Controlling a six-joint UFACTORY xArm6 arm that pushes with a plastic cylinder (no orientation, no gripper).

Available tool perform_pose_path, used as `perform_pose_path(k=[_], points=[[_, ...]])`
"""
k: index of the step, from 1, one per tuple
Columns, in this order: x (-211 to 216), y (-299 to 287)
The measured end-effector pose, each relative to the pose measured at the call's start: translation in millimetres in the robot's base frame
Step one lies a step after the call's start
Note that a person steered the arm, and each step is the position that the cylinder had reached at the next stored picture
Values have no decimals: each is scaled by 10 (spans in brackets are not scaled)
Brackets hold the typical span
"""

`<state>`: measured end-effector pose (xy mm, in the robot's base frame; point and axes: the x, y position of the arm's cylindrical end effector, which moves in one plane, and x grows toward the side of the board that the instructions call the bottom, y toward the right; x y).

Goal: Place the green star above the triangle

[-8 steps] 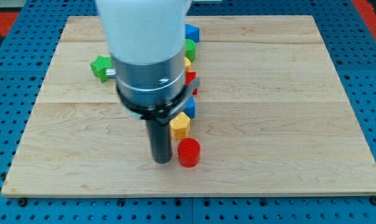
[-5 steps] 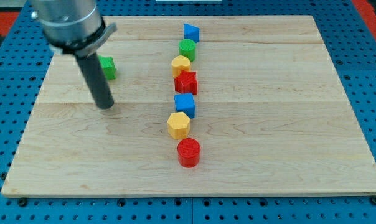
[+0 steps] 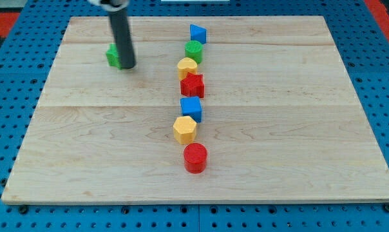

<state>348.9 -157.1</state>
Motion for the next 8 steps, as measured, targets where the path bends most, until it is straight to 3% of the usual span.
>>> perform_pose_path(k=[2,4,5,6,7,8], points=[[-362,-423],[-900,316],[-1005,367],[-1027,-195],[-1134,-102],[-1137,424]])
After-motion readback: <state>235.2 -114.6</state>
